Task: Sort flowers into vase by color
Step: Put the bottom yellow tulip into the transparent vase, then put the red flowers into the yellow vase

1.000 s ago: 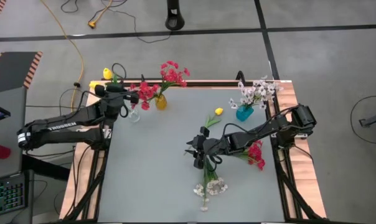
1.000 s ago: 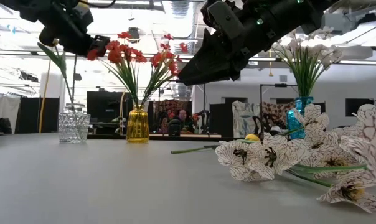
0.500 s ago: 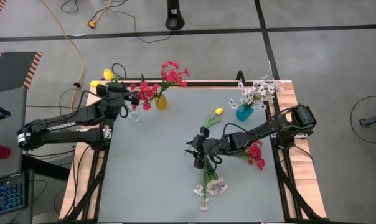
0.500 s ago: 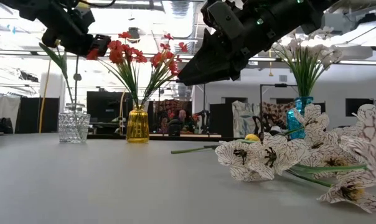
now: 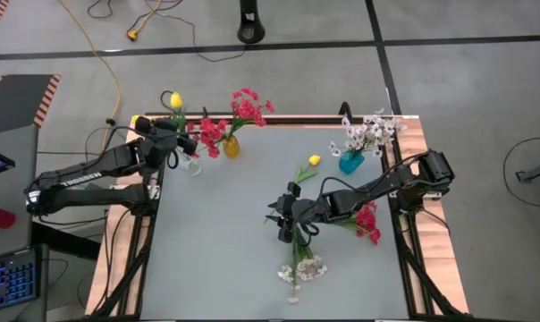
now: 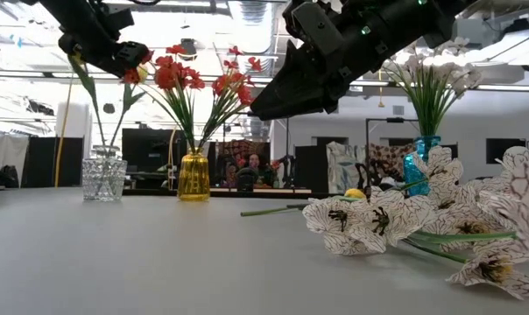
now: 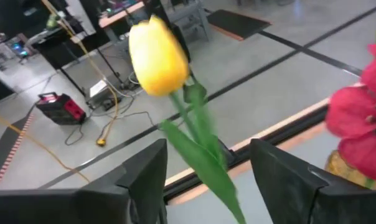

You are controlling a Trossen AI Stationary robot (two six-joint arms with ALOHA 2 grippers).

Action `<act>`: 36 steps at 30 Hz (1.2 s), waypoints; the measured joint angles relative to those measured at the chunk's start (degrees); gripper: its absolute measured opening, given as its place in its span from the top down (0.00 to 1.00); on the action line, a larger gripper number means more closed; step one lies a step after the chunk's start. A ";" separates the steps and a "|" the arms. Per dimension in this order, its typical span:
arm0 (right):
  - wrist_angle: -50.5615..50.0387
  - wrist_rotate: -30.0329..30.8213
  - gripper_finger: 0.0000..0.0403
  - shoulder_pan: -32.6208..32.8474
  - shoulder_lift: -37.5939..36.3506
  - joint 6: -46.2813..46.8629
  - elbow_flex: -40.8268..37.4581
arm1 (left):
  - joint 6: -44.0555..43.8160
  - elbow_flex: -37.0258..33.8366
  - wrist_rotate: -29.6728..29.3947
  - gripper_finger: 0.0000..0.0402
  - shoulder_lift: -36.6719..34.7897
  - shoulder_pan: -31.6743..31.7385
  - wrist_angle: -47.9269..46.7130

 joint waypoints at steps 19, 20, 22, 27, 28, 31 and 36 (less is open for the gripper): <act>0.00 0.00 0.54 0.01 0.00 -0.03 -0.02 | 1.51 11.81 9.01 0.43 -0.04 -0.10 -5.33; 0.00 0.00 0.54 -0.01 0.00 -0.11 0.00 | 1.51 12.56 10.38 0.43 -0.07 -0.28 -5.76; -0.05 0.00 0.54 0.05 -0.05 -0.53 -0.02 | 1.45 13.66 13.89 0.43 -0.04 -1.18 -6.23; -0.33 -0.02 0.54 0.05 -0.26 -0.55 -0.02 | -0.56 14.75 25.18 0.43 0.14 -5.38 -5.75; -0.68 -0.04 0.54 0.05 -0.45 -0.55 -0.02 | -1.32 14.75 27.37 0.43 0.35 -6.67 -5.27; -1.85 -0.04 0.54 0.05 -1.20 -0.55 -0.04 | -2.27 14.75 30.76 0.43 1.54 -11.30 -4.84; -8.11 -0.13 0.54 0.07 -5.03 -0.52 -0.11 | -1.73 14.77 29.36 0.43 5.72 -19.91 -2.14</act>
